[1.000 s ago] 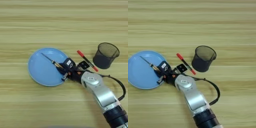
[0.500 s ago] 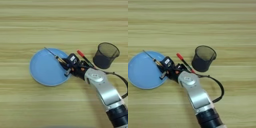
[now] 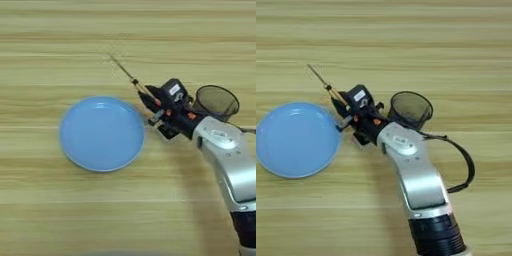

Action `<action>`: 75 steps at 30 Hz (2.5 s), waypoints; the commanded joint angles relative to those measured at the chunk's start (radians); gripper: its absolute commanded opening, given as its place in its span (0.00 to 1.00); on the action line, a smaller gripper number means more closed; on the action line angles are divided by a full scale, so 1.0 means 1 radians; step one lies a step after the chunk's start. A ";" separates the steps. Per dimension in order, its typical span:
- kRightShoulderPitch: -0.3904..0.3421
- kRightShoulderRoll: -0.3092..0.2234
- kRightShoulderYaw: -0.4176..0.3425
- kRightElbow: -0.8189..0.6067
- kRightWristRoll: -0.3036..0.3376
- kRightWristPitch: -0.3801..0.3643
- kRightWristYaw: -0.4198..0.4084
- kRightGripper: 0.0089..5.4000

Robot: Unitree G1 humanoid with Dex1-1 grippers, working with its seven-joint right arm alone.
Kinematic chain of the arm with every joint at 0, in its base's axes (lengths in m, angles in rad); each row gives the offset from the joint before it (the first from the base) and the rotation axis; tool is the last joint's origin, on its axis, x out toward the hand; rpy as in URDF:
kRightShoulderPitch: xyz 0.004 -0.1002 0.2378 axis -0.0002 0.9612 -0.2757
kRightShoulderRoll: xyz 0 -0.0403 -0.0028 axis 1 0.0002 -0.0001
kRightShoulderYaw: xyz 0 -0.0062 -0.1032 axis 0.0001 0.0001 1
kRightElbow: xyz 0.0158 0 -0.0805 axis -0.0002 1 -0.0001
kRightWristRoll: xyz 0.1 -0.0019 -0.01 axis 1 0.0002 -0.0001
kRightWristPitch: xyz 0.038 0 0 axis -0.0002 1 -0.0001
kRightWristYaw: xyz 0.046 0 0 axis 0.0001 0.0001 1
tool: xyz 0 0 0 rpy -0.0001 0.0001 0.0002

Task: Move the objects on the table

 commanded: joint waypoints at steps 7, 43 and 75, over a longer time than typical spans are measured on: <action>-0.043 -0.106 -0.227 -0.083 0.079 -0.019 -0.029 0.16; 0.116 -0.242 -0.501 0.300 0.097 -0.183 -0.071 0.16; 0.142 -0.214 -0.393 0.518 0.056 -0.289 -0.103 0.37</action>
